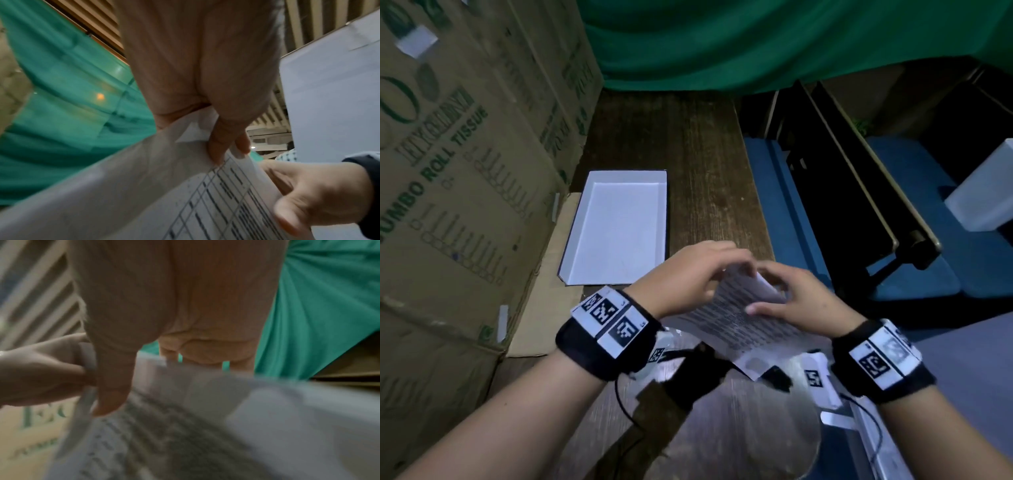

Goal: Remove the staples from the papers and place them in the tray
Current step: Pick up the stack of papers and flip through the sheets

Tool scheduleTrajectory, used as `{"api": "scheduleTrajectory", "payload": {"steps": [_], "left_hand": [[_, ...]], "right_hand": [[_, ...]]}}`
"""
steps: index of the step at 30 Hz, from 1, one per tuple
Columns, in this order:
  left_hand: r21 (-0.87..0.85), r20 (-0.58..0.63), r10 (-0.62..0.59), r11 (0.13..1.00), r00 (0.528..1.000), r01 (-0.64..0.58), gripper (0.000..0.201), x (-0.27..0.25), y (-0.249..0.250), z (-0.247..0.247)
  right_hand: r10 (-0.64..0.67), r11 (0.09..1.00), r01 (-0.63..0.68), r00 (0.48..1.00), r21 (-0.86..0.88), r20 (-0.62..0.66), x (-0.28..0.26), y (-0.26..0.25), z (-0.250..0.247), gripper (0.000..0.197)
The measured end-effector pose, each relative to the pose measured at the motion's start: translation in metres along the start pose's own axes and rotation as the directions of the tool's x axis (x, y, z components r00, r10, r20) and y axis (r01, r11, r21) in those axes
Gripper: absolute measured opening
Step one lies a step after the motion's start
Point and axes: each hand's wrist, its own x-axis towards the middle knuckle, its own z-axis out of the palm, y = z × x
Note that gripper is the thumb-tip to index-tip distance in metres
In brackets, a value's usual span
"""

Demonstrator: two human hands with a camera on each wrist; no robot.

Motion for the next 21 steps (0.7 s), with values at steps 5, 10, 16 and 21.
{"api": "scheduleTrajectory", "payload": {"steps": [5,10,16,21], "left_hand": [[-0.205,-0.044,-0.042,0.978,0.998,0.032,0.05,0.006,0.004,-0.018],[-0.556,-0.207,-0.36,0.808,0.91,0.193,0.052,-0.032,-0.028,-0.032],[-0.968,0.007,-0.433,0.223,0.901,0.115,0.087,-0.058,-0.037,-0.007],[-0.963,-0.05,-0.464,0.256,0.884,0.08,0.064,-0.05,-0.026,0.008]], "right_hand": [[-0.03,0.986,0.047,0.993,0.159,-0.11,0.012,-0.017,0.016,0.015],[0.098,0.865,-0.01,0.984,0.502,-0.15,-0.002,0.002,0.007,0.015],[0.202,0.728,-0.025,0.963,0.685,-0.18,-0.013,0.024,0.012,0.036],[0.232,0.69,-0.044,0.959,0.722,-0.162,-0.017,0.029,0.022,0.024]]}}
